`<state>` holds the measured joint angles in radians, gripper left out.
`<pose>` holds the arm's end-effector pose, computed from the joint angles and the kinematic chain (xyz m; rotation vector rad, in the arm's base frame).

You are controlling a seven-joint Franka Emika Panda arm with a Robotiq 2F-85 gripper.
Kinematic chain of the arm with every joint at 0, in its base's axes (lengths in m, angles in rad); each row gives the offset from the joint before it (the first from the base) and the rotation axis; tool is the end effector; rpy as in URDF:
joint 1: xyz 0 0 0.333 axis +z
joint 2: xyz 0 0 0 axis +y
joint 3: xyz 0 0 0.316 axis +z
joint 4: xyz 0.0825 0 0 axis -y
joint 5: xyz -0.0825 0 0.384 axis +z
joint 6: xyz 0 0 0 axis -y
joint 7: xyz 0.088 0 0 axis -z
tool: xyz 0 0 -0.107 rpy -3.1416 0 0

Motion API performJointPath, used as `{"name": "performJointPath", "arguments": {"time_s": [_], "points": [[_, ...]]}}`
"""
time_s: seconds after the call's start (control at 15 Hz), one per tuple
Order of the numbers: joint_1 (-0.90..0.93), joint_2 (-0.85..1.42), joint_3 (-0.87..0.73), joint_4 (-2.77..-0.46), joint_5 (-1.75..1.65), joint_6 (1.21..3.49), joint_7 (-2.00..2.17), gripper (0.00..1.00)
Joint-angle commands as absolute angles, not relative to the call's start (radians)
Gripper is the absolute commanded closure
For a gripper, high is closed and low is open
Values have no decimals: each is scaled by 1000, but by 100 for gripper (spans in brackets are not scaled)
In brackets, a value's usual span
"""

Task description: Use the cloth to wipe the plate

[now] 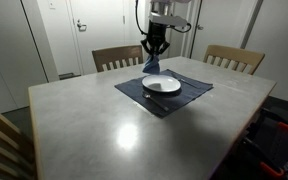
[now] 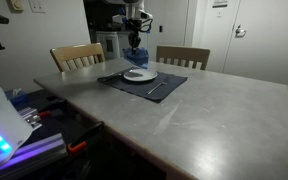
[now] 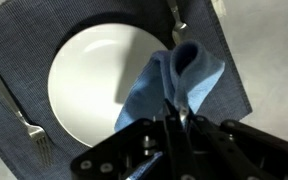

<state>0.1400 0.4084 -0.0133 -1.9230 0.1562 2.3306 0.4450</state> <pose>0.6189 0.0819 0.2784 -2.9696 0.6406 0.0470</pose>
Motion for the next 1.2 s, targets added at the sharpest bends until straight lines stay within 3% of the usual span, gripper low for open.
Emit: {"name": "performJointPath", "arguments": {"time_s": [0.0,1.13], "points": [[130,366,-20,-2043,153,2401,455,98],[169,383,-41,-2282,202,2819,720,98]]}}
